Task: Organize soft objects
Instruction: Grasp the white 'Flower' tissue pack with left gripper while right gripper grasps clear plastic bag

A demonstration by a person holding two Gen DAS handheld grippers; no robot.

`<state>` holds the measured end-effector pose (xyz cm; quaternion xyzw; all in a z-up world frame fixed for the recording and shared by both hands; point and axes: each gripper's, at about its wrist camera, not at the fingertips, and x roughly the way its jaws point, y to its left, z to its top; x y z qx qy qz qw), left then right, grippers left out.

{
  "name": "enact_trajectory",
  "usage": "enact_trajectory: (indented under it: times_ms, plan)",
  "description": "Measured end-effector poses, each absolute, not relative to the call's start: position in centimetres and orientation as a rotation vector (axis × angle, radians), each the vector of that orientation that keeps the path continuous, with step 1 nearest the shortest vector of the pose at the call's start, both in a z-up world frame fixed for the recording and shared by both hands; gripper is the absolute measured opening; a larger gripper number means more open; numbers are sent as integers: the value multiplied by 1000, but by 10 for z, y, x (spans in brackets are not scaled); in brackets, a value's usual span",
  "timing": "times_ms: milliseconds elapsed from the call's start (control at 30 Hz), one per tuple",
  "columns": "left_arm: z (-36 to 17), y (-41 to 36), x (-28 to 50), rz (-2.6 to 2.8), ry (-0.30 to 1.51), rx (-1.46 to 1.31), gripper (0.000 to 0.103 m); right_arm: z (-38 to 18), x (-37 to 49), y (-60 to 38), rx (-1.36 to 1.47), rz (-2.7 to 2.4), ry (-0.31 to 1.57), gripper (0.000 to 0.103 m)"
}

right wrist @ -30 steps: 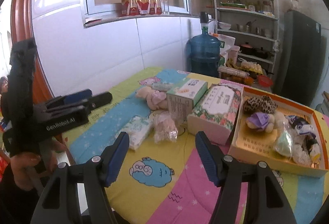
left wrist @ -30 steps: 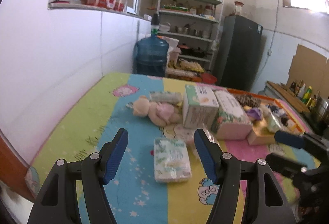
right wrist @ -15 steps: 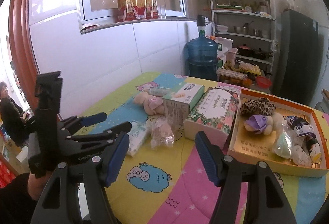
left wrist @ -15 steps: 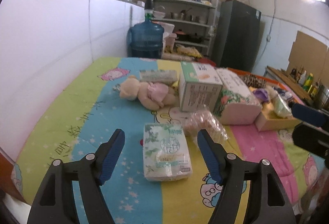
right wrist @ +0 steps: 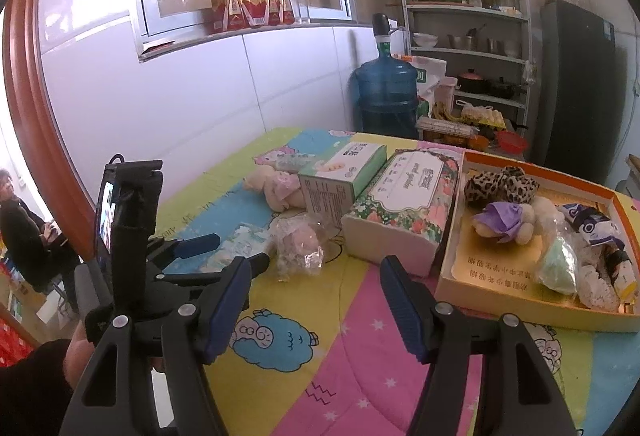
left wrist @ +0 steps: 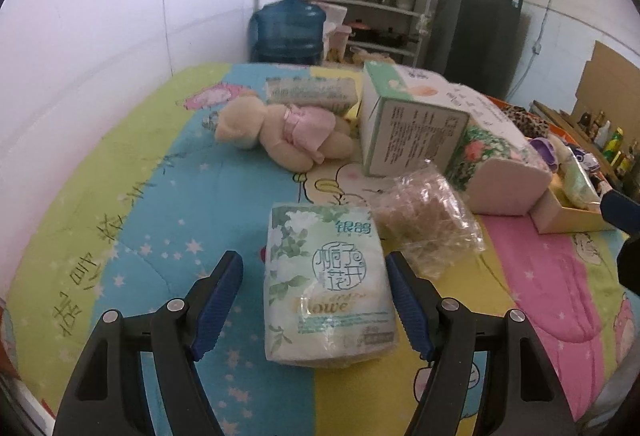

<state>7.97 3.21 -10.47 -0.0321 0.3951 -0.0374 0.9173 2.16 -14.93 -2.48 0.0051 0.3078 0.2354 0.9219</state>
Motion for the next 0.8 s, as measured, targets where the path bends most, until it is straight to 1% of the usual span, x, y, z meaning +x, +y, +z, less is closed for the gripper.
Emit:
enact_trajectory:
  times_ms: [333,367,400,467,800]
  plan:
    - [-107,34,84,-101,823,-74,74,-39,36,-134,16,512,680,67]
    - [-106,38,83,-104,819,-85,70,-41,39,-133,17,512,688,67]
    - [-106,41,83,-100,816,-94,61,-43,42,-130,18,514,699,66]
    - [-105,49,82,-89,814,-96,52,-45,47,-127,23,516,709,66]
    - [-93,80,76,-89,761,-152,52,-56,70,-107,18,523,754,67]
